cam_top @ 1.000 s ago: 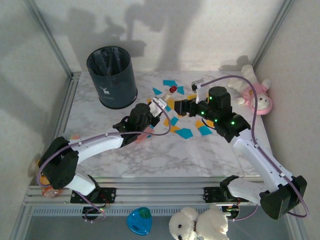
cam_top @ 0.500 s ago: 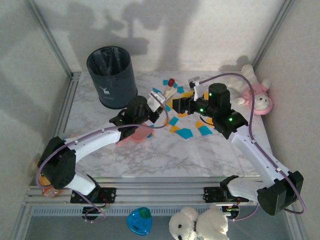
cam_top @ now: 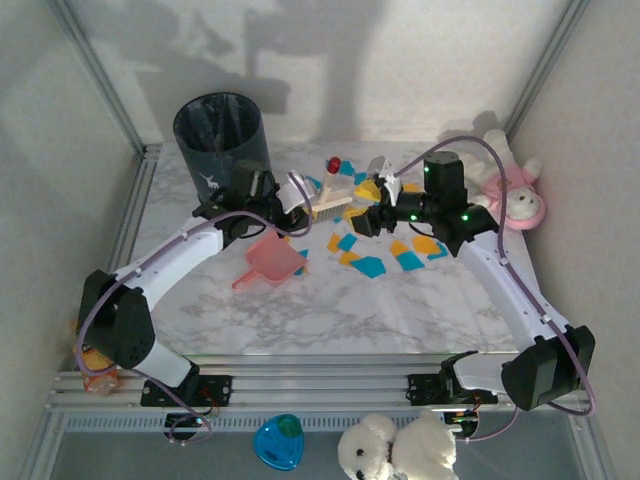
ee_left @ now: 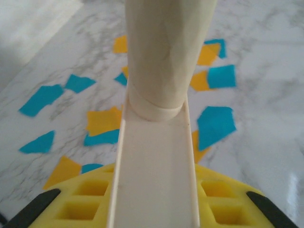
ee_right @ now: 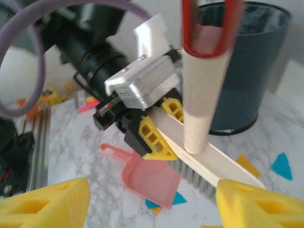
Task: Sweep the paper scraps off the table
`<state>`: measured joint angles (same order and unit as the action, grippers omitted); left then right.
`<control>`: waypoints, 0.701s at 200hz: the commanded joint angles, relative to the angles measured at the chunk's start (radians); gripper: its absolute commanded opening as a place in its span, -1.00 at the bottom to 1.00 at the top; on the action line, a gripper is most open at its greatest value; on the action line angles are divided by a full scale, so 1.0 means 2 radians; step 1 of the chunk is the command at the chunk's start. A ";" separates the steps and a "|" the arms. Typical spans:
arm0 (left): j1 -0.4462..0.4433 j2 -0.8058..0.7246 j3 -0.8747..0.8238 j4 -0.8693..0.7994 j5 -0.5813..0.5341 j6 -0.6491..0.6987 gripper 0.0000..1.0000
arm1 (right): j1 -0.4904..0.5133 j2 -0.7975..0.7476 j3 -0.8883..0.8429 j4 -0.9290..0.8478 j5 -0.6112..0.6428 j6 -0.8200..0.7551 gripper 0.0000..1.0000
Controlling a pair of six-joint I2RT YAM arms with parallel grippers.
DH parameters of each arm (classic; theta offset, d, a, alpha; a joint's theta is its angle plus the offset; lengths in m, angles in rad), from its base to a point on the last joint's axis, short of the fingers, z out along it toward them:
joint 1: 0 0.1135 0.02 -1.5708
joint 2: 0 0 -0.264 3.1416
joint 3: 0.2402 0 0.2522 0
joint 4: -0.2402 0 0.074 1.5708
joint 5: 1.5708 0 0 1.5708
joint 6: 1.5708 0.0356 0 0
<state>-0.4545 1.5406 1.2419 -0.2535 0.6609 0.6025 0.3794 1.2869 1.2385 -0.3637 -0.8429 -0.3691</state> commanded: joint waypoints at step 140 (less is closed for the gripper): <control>0.001 0.080 0.158 -0.316 0.128 0.264 -0.70 | 0.024 0.074 0.115 -0.189 -0.120 -0.203 0.25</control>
<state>-0.4538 1.6886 1.5185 -0.8055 0.8509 1.0679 0.4030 1.4223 1.4288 -0.6933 -1.0260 -0.7334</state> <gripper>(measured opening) 0.251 0.637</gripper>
